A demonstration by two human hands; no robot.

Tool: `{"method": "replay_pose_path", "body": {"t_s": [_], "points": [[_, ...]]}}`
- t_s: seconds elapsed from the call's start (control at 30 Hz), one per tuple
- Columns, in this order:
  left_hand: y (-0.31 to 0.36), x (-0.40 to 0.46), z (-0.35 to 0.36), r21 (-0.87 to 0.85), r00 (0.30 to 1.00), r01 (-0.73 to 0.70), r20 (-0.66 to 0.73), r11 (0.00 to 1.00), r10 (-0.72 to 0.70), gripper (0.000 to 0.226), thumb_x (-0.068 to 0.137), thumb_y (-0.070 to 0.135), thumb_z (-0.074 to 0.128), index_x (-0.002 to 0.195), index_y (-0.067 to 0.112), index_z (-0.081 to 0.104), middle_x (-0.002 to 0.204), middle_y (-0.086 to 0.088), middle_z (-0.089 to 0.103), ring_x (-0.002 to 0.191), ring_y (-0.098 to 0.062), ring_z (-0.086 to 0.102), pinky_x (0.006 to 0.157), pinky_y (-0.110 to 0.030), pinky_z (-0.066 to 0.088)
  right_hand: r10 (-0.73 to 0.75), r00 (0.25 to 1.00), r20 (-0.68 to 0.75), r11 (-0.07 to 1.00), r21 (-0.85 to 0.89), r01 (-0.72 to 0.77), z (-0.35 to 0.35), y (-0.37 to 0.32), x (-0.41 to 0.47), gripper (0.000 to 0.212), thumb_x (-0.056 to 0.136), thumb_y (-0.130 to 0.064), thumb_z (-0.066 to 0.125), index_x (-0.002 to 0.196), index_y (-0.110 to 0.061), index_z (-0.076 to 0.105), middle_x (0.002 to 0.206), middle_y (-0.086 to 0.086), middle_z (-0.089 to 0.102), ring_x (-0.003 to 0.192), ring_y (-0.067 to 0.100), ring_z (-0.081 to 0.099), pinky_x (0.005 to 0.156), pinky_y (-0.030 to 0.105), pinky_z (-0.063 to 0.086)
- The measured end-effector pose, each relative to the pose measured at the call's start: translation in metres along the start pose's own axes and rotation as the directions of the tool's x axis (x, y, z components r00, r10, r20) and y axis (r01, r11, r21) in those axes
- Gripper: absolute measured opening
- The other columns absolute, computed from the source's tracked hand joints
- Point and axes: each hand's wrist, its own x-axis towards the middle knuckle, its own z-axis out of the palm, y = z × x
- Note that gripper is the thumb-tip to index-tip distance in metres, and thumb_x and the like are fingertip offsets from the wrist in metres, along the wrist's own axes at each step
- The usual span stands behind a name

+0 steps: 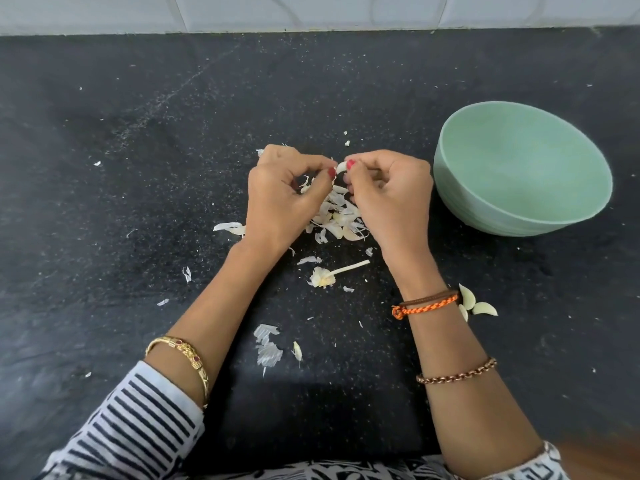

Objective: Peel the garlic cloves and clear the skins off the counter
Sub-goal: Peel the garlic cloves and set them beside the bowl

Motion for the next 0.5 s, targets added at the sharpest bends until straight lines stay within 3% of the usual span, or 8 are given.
{"method": "replay_pose_path", "body": {"t_s": [0.17, 0.33, 0.5], "points": [[-0.0044, 0.0015, -0.0007, 0.102, 0.99, -0.142, 0.022, 0.984, 0.141, 0.02, 0.08, 0.023, 0.058, 0.089, 0.014, 0.074, 0.072, 0.019, 0.045, 0.079, 0.002, 0.043, 0.068, -0.015, 0.041, -0.061, 0.998, -0.011, 0.994, -0.089, 0.06, 0.001, 0.0024, -0.0001, 0.014, 0.084, -0.004, 0.059, 0.085, -0.006, 0.073, 0.066, -0.005, 0.064, 0.063, 0.005, 0.063, 0.063, 0.022, 0.053], [-0.0076, 0.0022, 0.0018, 0.248, 0.935, -0.348, 0.024, 0.904, 0.353, 0.015, 0.081, 0.008, 0.058, 0.079, 0.001, 0.071, 0.059, -0.007, 0.054, 0.08, -0.015, 0.043, 0.063, -0.022, 0.038, -0.012, 1.0, 0.006, 0.993, -0.117, 0.013, 0.0013, 0.0019, -0.0004, 0.015, 0.083, -0.005, 0.059, 0.08, -0.006, 0.073, 0.062, -0.005, 0.064, 0.057, 0.002, 0.06, 0.061, 0.022, 0.052], [-0.0097, 0.004, 0.0028, 0.311, 0.901, -0.422, 0.04, 0.851, 0.432, 0.014, 0.081, 0.005, 0.056, 0.074, -0.001, 0.068, 0.056, -0.006, 0.052, 0.081, -0.018, 0.04, 0.062, -0.03, 0.038, 0.043, 0.999, 0.018, 0.995, -0.086, -0.042, 0.0, 0.0004, -0.001, 0.019, 0.083, -0.005, 0.058, 0.07, -0.008, 0.071, 0.056, -0.001, 0.063, 0.048, 0.009, 0.058, 0.056, 0.027, 0.053]]}}
